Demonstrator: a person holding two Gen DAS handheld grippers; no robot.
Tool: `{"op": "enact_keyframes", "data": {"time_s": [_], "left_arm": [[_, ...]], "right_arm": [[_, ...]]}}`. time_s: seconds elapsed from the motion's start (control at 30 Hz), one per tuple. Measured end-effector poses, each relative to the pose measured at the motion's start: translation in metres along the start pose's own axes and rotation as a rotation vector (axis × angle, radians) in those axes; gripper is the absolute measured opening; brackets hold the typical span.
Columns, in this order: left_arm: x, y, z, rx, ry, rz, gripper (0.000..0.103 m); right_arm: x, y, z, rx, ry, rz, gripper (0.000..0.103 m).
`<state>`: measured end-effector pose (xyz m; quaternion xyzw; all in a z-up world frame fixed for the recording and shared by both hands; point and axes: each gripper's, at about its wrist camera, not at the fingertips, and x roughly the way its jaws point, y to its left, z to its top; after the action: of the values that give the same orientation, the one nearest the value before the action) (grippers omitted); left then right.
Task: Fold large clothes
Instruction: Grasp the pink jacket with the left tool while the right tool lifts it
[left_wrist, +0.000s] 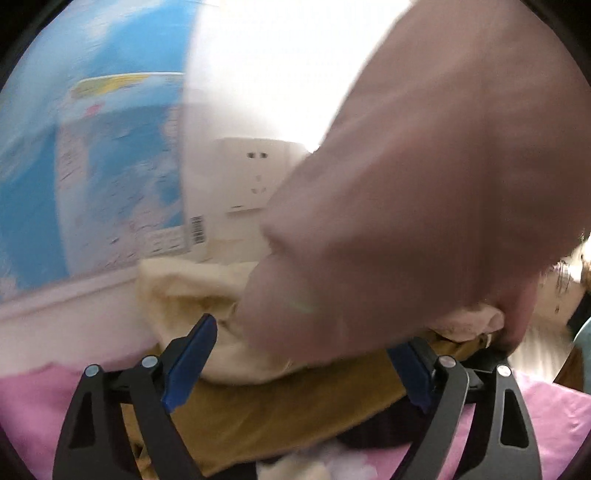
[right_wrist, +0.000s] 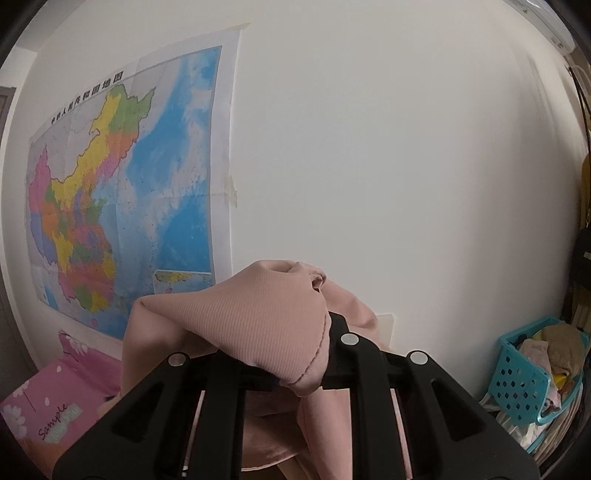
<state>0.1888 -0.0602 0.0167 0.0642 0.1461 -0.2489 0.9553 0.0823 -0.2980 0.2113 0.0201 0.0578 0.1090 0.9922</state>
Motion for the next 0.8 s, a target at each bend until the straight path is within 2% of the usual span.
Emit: {"op": "enact_keyframes", "data": {"time_s": [0.07, 0.1, 0.13, 0.17, 0.27, 0.37, 0.5, 0.6, 0.7, 0.8], "left_arm": [[0.011, -0.005, 0.005, 0.017, 0.025, -0.032, 0.041], [0.016, -0.009, 0.009, 0.02, 0.043, -0.048, 0.037], [0.017, -0.013, 0.012, 0.026, 0.045, -0.052, 0.026], [0.016, -0.015, 0.015, 0.032, 0.042, -0.052, 0.021], [-0.002, -0.025, 0.036, 0.053, -0.021, -0.053, 0.014], [-0.042, -0.03, 0.076, 0.045, -0.128, -0.062, 0.013], [-0.098, -0.028, 0.126, 0.006, -0.233, -0.076, 0.013], [-0.155, -0.024, 0.156, -0.004, -0.323, -0.048, 0.013], [-0.211, -0.02, 0.18, -0.025, -0.381, -0.014, 0.013], [-0.274, -0.016, 0.194, -0.025, -0.425, 0.03, 0.013]], "right_arm": [[-0.005, -0.006, -0.001, 0.009, 0.002, 0.001, 0.013], [-0.009, -0.009, -0.002, 0.012, 0.0, -0.002, 0.013], [-0.014, -0.012, -0.003, 0.011, -0.002, -0.01, 0.013], [-0.017, -0.015, -0.002, 0.014, -0.007, -0.016, 0.013], [-0.038, -0.025, 0.008, 0.04, -0.034, -0.04, 0.012], [-0.069, -0.025, 0.022, 0.015, -0.082, -0.058, 0.011], [-0.137, -0.013, 0.06, -0.011, -0.205, -0.048, 0.01], [-0.191, -0.004, 0.087, -0.012, -0.301, -0.01, 0.01], [-0.243, 0.015, 0.106, -0.043, -0.379, 0.04, 0.01], [-0.281, 0.032, 0.115, -0.05, -0.416, 0.121, 0.01]]}}
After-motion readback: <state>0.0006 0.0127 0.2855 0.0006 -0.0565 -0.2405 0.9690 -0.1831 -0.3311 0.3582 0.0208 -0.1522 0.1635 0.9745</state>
